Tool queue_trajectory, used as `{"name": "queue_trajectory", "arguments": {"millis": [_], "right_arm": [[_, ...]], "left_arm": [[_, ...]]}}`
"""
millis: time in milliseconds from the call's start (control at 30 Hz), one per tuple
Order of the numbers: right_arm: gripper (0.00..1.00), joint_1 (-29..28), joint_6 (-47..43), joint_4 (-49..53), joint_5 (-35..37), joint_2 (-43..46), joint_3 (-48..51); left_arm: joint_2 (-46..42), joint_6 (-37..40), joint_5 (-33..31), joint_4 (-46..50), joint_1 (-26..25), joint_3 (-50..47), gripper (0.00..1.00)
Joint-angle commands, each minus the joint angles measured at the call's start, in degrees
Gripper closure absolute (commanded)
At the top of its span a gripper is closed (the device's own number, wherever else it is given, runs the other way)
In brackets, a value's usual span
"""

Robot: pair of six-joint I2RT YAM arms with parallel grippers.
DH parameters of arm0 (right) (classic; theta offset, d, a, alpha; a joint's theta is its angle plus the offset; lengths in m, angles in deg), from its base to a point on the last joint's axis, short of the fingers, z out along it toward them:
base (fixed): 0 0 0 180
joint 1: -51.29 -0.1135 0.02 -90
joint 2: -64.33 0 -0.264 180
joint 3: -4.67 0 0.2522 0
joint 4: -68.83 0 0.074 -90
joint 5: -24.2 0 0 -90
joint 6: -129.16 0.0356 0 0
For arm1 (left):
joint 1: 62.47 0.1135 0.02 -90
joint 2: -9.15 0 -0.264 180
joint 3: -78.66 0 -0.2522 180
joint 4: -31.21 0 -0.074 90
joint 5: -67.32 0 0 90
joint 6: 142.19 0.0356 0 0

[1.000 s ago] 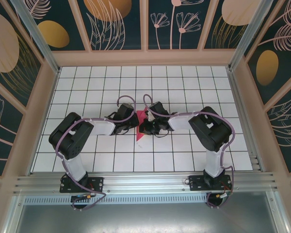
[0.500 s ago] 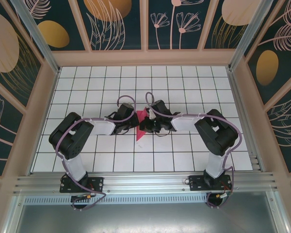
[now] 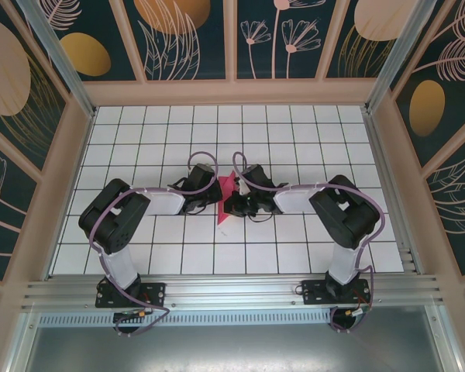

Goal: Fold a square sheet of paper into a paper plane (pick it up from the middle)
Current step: Fourth fold the wing at the center of the table.

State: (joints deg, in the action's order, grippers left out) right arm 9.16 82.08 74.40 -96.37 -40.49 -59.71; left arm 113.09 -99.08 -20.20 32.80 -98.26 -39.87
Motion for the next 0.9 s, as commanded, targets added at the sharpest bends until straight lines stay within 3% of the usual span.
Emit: {"name": "queue_trajectory", "arguments": {"millis": [0,433,867], "right_arm": [[0.91,-0.6,1.2,-2.3,-1.4,-1.7,-0.9],[0.9,-1.0,1.3,-2.6,-1.5,-3.2,-2.7],[0.88,0.7,0.4,1.2,5.9,1.1,-2.6]], "left_arm": [[3.1,1.1,-1.1,4.8,0.1,-0.1,0.95],[3.8,0.8,-0.7,4.7,0.1,0.0,0.95],[2.6,2.7,-0.2,5.1,0.1,0.7,0.95]]}}
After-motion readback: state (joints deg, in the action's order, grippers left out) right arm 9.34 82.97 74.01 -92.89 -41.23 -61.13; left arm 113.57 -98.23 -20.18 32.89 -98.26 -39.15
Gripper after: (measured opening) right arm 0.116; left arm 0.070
